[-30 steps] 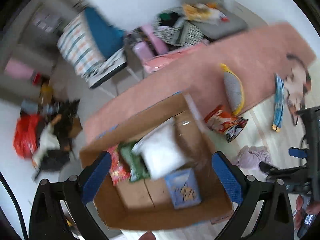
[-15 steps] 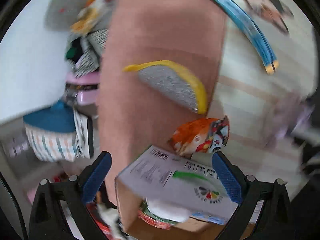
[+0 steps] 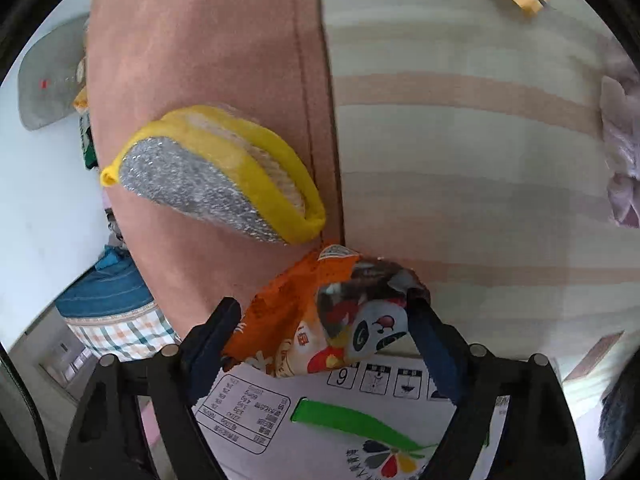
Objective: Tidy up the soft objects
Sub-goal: 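Grasp the orange snack bag with left tool while right tool grasps lilac plush, then lower both items into the box and open both tools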
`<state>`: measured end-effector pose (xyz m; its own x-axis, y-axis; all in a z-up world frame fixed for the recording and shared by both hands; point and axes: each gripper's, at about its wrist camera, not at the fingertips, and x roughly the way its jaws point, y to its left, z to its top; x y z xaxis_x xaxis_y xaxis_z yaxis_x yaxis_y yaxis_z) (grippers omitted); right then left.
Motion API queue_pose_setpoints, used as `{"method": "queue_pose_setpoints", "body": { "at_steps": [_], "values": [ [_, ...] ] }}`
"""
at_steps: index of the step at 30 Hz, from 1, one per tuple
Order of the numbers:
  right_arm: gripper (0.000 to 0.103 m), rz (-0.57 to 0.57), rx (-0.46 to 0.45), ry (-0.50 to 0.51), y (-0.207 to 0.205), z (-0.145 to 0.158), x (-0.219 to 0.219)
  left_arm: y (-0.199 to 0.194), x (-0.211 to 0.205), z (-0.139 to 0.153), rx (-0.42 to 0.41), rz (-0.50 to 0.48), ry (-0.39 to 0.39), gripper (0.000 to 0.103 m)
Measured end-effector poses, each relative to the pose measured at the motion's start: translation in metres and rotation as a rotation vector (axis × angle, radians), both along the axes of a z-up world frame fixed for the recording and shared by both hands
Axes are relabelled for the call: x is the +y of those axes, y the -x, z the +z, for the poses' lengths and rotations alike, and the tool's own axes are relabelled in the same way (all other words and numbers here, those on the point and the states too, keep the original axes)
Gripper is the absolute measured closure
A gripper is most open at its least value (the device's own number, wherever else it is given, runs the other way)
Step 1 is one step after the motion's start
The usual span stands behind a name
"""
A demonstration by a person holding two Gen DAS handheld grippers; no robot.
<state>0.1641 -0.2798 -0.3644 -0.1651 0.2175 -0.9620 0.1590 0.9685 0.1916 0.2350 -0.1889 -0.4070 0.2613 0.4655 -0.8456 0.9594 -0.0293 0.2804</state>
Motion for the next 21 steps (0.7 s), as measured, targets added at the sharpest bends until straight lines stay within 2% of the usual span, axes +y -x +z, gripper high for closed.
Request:
{"method": "queue_pose_setpoints", "body": {
  "at_steps": [2,4,6,8,12,13,17,21],
  "values": [
    [0.025,0.046,0.01,0.024,0.0,-0.008,0.011,-0.004,-0.003,0.005,-0.002,0.033,0.026,0.031],
    [0.025,0.078,0.03,0.041,0.001,-0.018,0.017,-0.008,-0.004,0.013,-0.005,0.089,0.068,0.037],
    [0.026,0.115,0.034,0.055,0.005,-0.028,0.025,-0.009,-0.005,0.018,-0.026,0.122,0.093,0.039],
    [0.045,0.115,0.035,0.062,0.007,-0.034,0.027,-0.007,-0.003,0.016,-0.058,0.132,0.089,0.044],
    [0.053,0.083,0.021,0.087,0.016,-0.03,0.032,-0.004,0.0,0.023,-0.054,0.184,0.14,0.046],
    [0.054,0.052,0.017,0.078,0.019,-0.021,0.037,-0.006,-0.001,0.026,-0.046,0.208,0.156,0.046],
    [0.054,-0.081,-0.019,0.024,0.023,0.002,0.02,-0.023,-0.002,0.051,0.01,0.366,0.253,0.046],
    [0.054,-0.175,-0.08,-0.01,0.029,0.031,0.014,-0.041,0.006,0.092,0.072,0.606,0.412,0.046]
  ]
}}
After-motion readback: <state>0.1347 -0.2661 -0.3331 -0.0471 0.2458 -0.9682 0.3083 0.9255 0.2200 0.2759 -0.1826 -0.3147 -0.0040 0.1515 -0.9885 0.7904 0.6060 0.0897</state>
